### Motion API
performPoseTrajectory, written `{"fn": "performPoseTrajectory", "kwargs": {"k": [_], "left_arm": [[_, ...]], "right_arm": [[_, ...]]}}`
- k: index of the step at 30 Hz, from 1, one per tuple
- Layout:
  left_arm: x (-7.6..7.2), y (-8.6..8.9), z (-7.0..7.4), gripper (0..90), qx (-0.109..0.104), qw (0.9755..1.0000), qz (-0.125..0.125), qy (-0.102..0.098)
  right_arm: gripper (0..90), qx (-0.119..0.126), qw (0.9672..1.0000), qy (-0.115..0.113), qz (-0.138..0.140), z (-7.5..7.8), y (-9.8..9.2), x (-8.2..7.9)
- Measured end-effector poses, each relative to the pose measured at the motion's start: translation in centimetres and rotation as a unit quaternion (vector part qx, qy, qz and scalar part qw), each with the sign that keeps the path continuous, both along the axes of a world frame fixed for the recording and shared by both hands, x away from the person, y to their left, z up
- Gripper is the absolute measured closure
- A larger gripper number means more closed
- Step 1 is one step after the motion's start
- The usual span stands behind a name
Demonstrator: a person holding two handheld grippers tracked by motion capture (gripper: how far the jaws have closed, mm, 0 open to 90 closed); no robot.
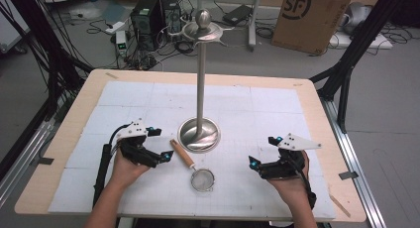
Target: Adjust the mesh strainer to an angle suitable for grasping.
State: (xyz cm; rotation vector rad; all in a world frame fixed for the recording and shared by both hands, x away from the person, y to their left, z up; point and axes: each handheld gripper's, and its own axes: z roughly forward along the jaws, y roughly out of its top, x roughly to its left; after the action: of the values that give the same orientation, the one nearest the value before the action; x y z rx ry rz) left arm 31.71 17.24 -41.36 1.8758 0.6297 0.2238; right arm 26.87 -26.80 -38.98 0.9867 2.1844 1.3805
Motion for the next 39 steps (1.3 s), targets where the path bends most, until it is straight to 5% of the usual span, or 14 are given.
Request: {"fn": "performPoseTrajectory", "kwargs": {"k": [10, 18, 24, 34, 39], "left_arm": [[-0.1, -0.4, -0.1, 4.2, 0.004, 0.9999, -0.012, -0.001], [0.0, -0.7, -0.4, 16.3, 0.021, 0.9995, -0.024, 0.003], [-0.2, -1.2, -0.8, 35.5, 0.029, 0.9989, -0.035, 0.006], [-0.2, -2.9, -1.4, 73.1, 0.082, 0.9961, -0.031, 0.001], [0.1, -3.7, -1.4, 80.8, 0.084, 0.9964, -0.014, -0.004]], "right_arm": [[0.7, 0.001, 1.0000, 0.007, 0.003, -0.4, 0.1, 0.1], [1.1, -0.001, 0.9999, 0.011, 0.004, -0.6, 0.3, 0.2], [1.1, -0.002, 0.9998, 0.018, 0.005, -0.8, 0.4, 0.3], [1.2, 0.003, 0.9999, 0.016, 0.006, -0.6, 0.2, 0.2], [1.2, 0.005, 0.9999, 0.013, 0.007, -0.4, 0.1, 0.1]]}}
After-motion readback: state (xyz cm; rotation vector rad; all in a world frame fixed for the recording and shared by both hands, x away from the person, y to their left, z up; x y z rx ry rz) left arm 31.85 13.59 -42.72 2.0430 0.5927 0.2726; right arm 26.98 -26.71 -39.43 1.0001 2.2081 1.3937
